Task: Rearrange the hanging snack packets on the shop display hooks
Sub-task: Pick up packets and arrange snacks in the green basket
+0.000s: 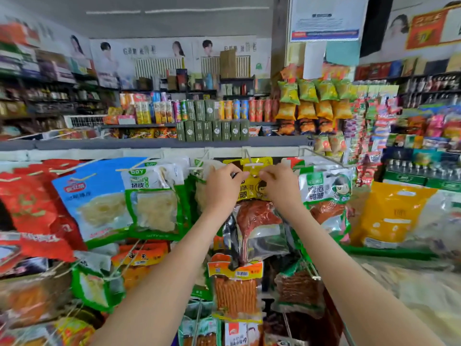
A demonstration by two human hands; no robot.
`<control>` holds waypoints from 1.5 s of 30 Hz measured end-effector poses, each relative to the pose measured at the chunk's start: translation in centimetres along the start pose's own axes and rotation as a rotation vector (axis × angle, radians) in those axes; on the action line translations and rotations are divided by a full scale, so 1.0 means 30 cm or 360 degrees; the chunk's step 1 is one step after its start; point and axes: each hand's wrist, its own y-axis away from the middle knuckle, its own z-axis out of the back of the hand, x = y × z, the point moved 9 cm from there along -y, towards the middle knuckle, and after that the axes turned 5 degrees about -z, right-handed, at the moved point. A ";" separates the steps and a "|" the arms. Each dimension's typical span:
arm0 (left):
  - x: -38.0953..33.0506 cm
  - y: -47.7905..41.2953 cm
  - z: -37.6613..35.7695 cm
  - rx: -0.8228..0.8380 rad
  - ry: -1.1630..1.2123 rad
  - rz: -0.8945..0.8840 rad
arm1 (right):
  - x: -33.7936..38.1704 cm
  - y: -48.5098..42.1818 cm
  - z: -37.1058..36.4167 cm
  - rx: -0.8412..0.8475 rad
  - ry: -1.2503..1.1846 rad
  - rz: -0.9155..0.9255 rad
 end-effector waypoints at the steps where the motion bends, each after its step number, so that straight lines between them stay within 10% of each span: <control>1: 0.009 -0.004 -0.010 -0.0008 -0.0043 0.0006 | -0.014 -0.010 -0.009 -0.0008 -0.0002 -0.0016; 17: 0.059 0.042 -0.029 -0.0228 -0.0625 -0.0245 | 0.010 0.081 -0.107 -0.0268 0.0018 0.0244; 24: 0.171 0.384 0.071 -0.0124 -0.0523 -0.0370 | 0.011 0.399 -0.284 0.0017 -0.0283 0.0267; 34: 0.653 1.016 0.427 0.0290 -0.0550 0.0409 | 0.211 1.008 -0.856 0.0950 -0.0143 0.0300; 45: 0.997 1.826 1.099 0.0012 -0.0808 0.1577 | 0.660 1.906 -1.363 0.1960 -0.0081 0.0513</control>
